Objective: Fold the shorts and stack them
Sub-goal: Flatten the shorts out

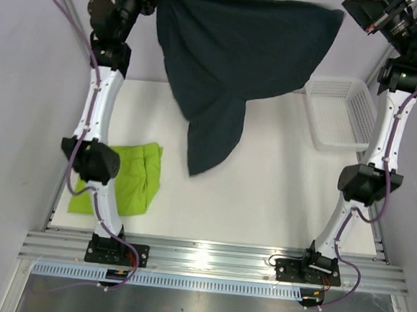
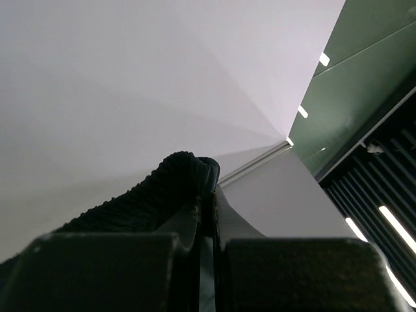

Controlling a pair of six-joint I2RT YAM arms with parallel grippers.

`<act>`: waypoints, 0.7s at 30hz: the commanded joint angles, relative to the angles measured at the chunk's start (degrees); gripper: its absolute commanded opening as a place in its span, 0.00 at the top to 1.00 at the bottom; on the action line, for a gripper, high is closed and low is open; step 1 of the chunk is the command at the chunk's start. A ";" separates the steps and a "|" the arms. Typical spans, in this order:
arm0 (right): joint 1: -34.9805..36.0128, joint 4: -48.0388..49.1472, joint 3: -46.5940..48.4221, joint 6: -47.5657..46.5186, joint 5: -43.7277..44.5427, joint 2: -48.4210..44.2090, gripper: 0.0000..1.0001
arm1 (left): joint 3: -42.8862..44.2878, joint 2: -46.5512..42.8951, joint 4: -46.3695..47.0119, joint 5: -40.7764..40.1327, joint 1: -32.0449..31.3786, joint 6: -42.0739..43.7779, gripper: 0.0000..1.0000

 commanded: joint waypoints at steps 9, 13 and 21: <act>-6.63 44.06 -9.96 26.33 -0.73 1.86 1.00 | -11.59 1.68 29.03 1.92 -1.24 -5.53 1.00; -4.96 51.76 -23.23 32.05 -3.10 -3.41 1.00 | -22.49 -0.17 36.36 5.78 -1.15 -6.95 1.00; 15.06 -10.32 -49.00 -29.08 9.88 -24.95 0.96 | -31.29 -9.38 28.02 8.24 -2.11 1.57 1.00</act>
